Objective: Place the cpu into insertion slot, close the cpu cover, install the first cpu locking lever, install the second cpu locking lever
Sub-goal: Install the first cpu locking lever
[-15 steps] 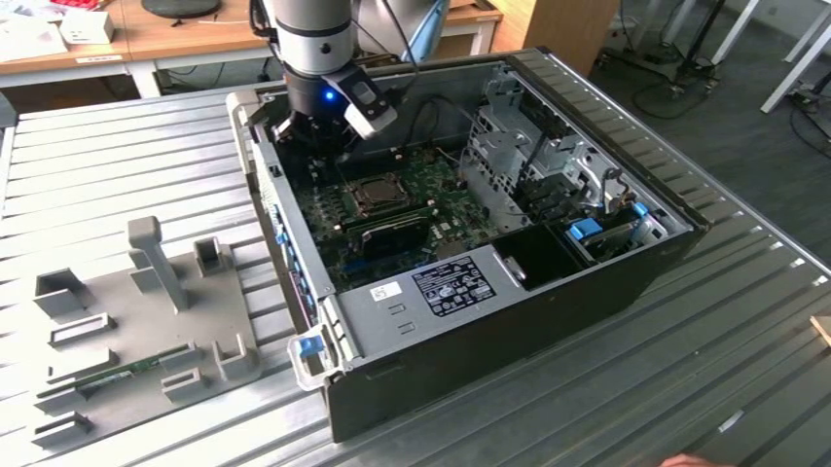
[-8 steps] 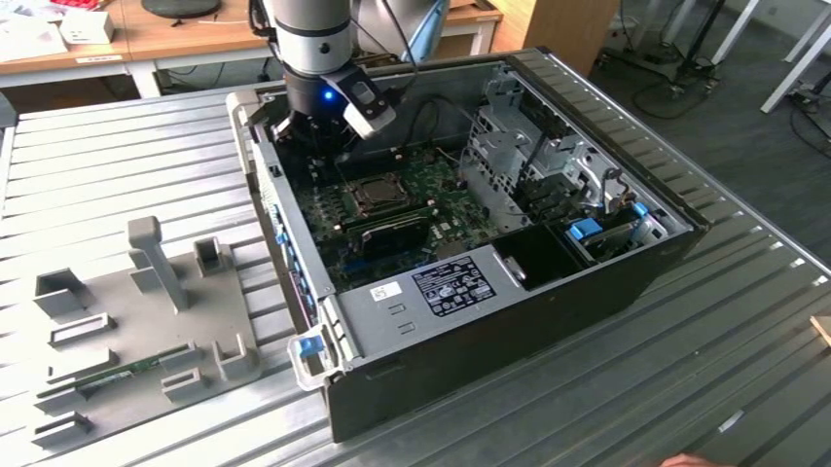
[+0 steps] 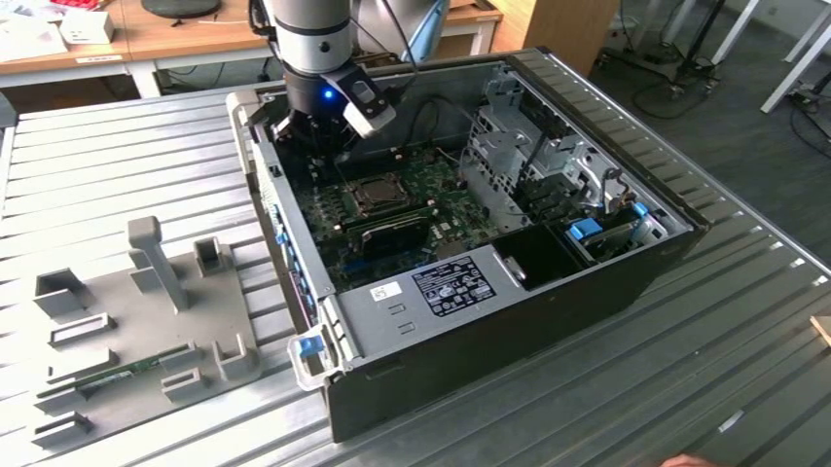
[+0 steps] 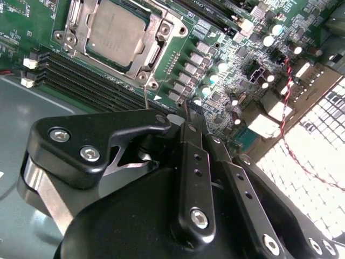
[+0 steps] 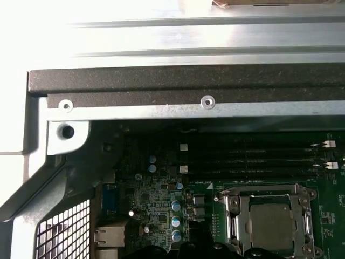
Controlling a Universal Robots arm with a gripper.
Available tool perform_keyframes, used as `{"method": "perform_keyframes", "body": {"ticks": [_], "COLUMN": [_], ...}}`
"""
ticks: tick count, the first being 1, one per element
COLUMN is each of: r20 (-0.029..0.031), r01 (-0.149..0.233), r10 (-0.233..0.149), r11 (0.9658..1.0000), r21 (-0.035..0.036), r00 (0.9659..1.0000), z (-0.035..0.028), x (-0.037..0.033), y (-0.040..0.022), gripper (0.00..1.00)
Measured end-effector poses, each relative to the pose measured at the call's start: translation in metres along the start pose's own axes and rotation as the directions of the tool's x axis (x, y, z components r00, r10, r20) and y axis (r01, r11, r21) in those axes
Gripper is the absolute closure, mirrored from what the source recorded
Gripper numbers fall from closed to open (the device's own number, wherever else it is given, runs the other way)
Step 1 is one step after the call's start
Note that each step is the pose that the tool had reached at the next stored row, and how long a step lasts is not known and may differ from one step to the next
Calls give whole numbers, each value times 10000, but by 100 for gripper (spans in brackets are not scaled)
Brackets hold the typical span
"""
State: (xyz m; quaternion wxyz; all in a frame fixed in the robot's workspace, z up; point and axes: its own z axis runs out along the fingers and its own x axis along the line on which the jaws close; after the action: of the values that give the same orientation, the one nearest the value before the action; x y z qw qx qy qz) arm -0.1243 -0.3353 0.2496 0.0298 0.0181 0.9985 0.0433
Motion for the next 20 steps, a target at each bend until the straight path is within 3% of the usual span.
{"method": "perform_keyframes", "body": {"ticks": [5, 13, 20], "r20": [1, -1, -2], "r01": [0, -6, -7], "r10": [0, 5, 7], "r11": [10000, 9999, 9999], "r21": [-5, -117, -118], "r00": [10000, 10000, 10000], "z": [-6, -4, -4], "x": [0, 1, 1], "y": [0, 20, 23], "gripper": [90, 90, 90]}}
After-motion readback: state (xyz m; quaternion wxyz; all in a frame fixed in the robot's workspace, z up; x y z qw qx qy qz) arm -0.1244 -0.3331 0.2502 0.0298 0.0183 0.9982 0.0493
